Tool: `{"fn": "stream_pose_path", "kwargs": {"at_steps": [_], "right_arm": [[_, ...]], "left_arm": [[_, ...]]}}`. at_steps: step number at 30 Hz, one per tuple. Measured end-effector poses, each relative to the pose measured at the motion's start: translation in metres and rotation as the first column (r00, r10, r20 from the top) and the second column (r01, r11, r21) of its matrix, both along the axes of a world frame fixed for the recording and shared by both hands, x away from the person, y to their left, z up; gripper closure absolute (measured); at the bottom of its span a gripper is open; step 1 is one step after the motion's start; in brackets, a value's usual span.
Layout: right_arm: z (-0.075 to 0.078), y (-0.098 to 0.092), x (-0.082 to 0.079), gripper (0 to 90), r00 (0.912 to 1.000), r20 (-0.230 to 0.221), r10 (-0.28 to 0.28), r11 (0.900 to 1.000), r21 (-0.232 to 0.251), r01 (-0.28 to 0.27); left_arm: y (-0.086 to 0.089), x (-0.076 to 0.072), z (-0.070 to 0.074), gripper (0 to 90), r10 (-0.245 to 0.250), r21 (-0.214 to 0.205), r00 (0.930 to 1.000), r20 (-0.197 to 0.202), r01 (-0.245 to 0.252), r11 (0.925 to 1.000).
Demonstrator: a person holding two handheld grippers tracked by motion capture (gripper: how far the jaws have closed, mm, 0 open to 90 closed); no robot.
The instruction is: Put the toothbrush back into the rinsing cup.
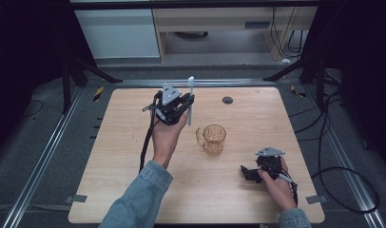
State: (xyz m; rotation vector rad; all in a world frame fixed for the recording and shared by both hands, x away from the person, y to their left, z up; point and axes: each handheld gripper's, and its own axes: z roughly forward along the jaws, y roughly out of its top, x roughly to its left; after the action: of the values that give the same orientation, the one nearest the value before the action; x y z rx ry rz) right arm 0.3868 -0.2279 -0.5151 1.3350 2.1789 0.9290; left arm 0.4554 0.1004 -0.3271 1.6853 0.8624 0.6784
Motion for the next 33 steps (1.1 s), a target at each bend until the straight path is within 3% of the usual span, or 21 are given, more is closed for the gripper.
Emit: {"fn": "stream_pose_path", "kwargs": {"at_steps": [8,10,21,23,33], "right_arm": [[0.000,0.000,0.000,0.6,1.0000,0.000,0.002,1.0000,0.000,-0.002],[0.000,0.000,0.000,0.6,1.0000,0.000,0.003,1.0000,0.000,-0.003],[0.000,0.000,0.000,0.7,1.0000,0.001,0.006,1.0000,-0.002,-0.006],[0.000,0.001,0.000,0.7,1.0000,0.001,0.007,1.0000,-0.002,-0.007],[0.000,0.001,0.000,0.7,0.9999,0.000,0.013,0.9999,-0.003,-0.013]], "left_arm": [[-0.005,-0.003,0.001,79.3,0.001,-0.006,0.9986,0.053,-0.001,1.0000],[-0.006,-0.003,0.000,79.3,-0.003,-0.038,0.9983,0.058,0.005,0.9992],[-0.014,-0.010,0.004,79.3,0.000,-0.080,0.9942,0.108,0.009,0.9968],[-0.016,-0.011,0.005,79.3,-0.005,-0.105,0.9931,0.117,0.017,0.9943],[-0.018,-0.017,0.002,79.3,0.008,-0.119,0.9834,0.181,0.014,0.9929]]}}
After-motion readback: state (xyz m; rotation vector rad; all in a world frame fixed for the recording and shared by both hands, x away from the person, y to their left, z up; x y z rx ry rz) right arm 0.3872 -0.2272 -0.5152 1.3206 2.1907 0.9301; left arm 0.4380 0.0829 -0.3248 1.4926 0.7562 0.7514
